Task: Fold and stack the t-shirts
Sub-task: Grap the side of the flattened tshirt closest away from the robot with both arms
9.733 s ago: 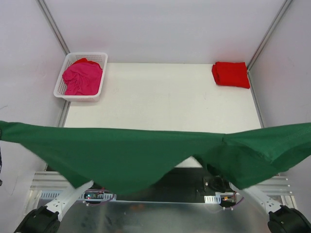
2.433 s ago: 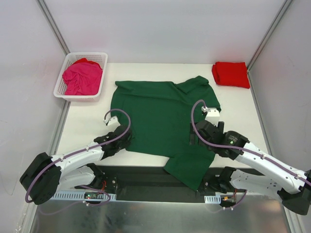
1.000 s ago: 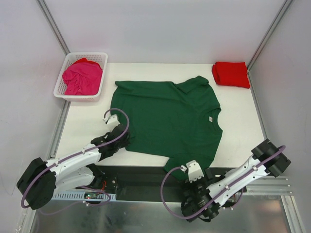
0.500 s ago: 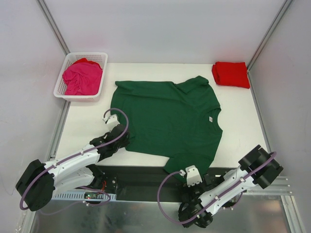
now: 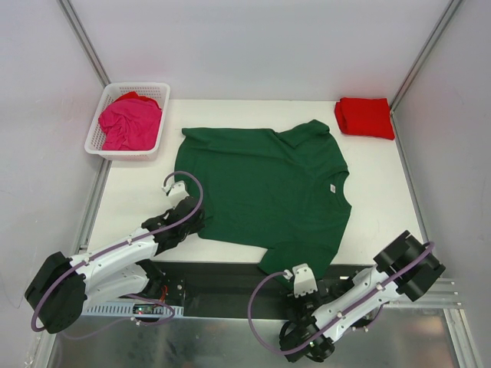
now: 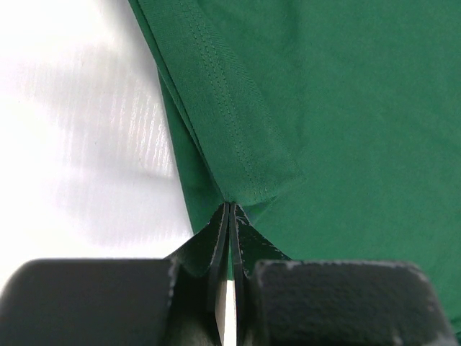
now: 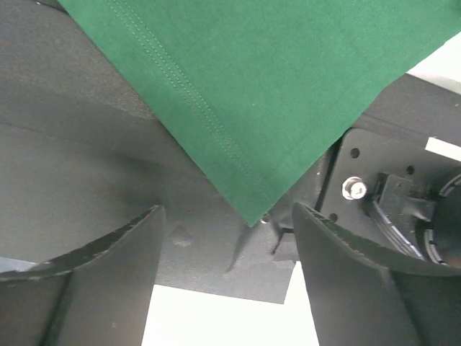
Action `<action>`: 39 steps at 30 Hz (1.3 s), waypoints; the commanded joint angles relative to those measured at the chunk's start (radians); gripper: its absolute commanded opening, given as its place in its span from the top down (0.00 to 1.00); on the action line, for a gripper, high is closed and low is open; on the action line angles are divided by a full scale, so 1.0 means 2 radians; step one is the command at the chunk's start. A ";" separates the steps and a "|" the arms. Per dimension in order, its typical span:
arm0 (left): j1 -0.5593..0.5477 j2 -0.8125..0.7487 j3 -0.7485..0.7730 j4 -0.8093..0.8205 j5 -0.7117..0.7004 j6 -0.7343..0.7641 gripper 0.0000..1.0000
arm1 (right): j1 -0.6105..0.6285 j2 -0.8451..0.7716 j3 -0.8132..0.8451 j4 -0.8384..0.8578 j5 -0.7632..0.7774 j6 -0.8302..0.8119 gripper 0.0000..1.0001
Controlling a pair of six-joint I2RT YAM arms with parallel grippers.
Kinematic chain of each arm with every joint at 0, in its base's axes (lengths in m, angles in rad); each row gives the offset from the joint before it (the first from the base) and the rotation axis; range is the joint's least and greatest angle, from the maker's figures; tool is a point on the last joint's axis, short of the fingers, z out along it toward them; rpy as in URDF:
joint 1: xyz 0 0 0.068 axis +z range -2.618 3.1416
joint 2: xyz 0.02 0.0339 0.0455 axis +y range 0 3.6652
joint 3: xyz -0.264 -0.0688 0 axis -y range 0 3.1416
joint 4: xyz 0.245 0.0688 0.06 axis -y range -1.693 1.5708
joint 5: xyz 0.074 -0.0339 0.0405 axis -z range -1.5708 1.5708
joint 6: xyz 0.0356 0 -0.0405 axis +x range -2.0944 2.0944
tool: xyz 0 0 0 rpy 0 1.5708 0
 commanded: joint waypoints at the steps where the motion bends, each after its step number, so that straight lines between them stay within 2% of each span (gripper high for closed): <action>1: -0.006 -0.002 0.000 -0.006 -0.011 0.006 1.00 | 0.002 0.018 -0.010 0.006 -0.029 0.034 0.30; 7: -0.006 -0.003 -0.002 -0.006 -0.012 0.005 1.00 | -0.004 0.031 -0.004 0.006 -0.038 0.042 0.31; 12: -0.006 -0.003 -0.003 -0.006 -0.014 0.005 1.00 | -0.010 0.045 0.005 -0.002 -0.051 0.051 0.37; 21: -0.006 -0.003 -0.004 -0.005 -0.016 0.005 1.00 | -0.027 0.064 0.018 -0.014 -0.071 0.055 0.40; 31: -0.006 -0.002 -0.006 -0.006 -0.017 0.004 1.00 | -0.032 0.079 0.045 -0.066 -0.087 0.087 0.36; 39: -0.006 0.000 -0.006 -0.003 -0.016 0.001 1.00 | -0.025 0.092 0.067 -0.097 -0.082 0.079 0.36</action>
